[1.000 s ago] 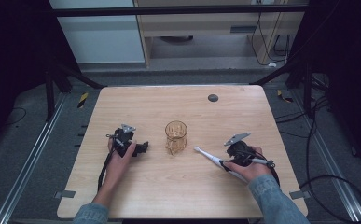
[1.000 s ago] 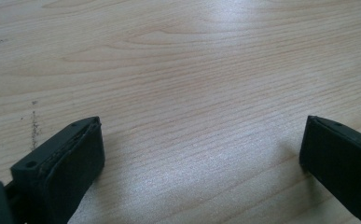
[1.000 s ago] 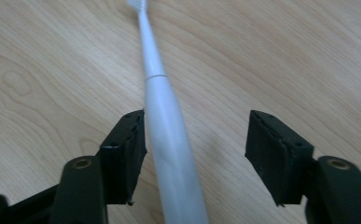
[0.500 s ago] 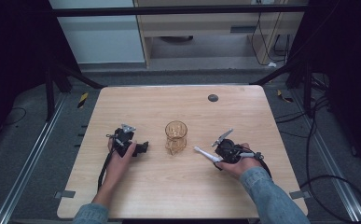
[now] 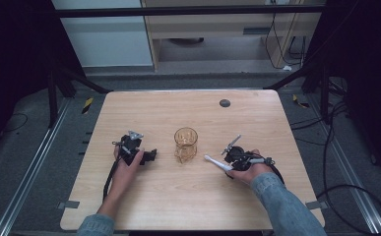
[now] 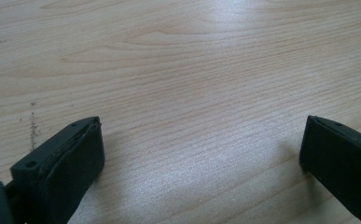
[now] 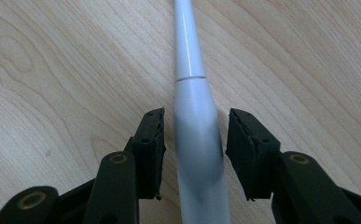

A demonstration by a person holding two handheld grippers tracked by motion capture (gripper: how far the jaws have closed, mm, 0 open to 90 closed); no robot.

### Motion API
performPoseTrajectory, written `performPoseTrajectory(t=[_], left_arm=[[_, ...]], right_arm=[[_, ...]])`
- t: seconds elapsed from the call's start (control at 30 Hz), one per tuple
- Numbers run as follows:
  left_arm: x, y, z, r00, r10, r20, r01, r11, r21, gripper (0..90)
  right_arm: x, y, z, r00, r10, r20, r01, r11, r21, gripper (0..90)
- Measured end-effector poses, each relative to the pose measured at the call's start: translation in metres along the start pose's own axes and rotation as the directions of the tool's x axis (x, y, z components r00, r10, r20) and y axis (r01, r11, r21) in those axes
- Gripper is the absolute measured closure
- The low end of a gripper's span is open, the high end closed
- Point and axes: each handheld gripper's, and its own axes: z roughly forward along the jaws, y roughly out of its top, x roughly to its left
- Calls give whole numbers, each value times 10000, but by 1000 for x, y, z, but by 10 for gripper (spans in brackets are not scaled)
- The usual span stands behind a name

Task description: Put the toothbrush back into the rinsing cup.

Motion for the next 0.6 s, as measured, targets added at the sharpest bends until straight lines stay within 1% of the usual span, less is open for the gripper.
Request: performPoseTrajectory(t=[0.03,0.23,0.37,0.6], left_arm=[[0,0,0,10000,-3,2,3,10000,-1,0],[0,0,0,10000,-4,0,4,10000,-1,0],[0,0,0,10000,-1,1,1,10000,0,0],[0,0,0,10000,-1,1,1,10000,2,0]], right_arm=[[-1,0,1,10000,-70,-40,71,10000,65,573],[-3,1,4,9999,-76,-104,78,9998,176,596],[-3,1,6,9999,-5,-103,8,9997,243,616],[-4,3,5,9999,-69,-150,73,9996,266,642]])
